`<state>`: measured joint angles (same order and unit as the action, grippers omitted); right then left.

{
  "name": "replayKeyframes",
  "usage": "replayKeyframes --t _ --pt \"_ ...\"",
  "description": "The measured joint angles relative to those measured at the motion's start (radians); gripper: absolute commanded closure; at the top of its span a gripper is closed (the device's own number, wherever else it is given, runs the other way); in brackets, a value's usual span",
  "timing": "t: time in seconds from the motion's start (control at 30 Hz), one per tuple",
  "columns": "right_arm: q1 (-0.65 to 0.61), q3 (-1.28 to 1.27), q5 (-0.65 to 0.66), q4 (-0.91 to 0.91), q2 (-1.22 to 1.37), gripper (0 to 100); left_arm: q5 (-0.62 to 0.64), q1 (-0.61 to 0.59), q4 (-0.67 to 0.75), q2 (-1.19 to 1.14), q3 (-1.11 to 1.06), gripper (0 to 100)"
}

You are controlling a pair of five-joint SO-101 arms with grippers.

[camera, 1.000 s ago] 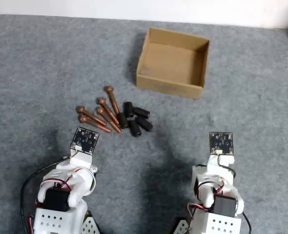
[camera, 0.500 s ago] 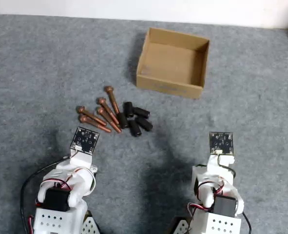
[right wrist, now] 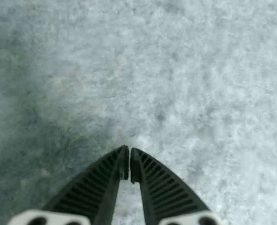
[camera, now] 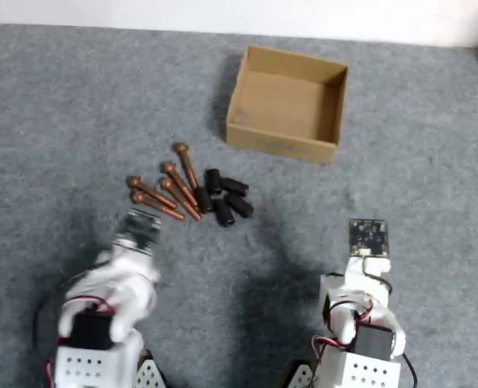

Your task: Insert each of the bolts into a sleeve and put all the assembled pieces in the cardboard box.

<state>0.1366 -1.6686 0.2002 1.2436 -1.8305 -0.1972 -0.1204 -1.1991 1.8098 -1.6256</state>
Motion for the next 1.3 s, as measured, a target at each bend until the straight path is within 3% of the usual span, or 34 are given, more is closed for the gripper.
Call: replayKeyframes --t 0.1,0.23,0.37,0.53,0.73,0.83,0.93,1.1,1.3 --pt "0.115 0.002 0.002 0.0 0.0 99.2 -0.084 -0.155 0.044 0.0 0.123 99" --pt "0.259 0.063 0.002 0.0 -0.011 99.2 -0.12 -0.181 0.037 -0.064 0.325 99" --pt "0.261 0.1 0.061 0.0 -0.005 99.2 -0.118 -0.169 0.055 -0.361 0.46 99" --pt "0.117 0.107 0.072 0.0 -0.003 99.2 -0.091 -0.11 0.077 -0.95 0.743 99" --pt "-0.041 0.107 0.072 -0.057 -0.003 98.9 0.232 -0.087 0.04 -1.58 1.125 99" --pt "-0.092 0.107 0.072 -0.1 -0.003 98.9 0.431 -0.071 0.037 -1.659 1.188 99" --pt "-0.157 0.107 0.071 -0.158 0.066 98.9 0.526 -0.011 0.037 -1.671 1.189 99" --pt "-0.275 0.23 -0.011 -0.272 0.348 98.9 0.486 0.074 0.037 -1.677 1.158 99" --pt "-0.471 0.638 -0.16 -0.29 0.925 98.9 0.479 0.075 0.132 -1.677 1.082 99"
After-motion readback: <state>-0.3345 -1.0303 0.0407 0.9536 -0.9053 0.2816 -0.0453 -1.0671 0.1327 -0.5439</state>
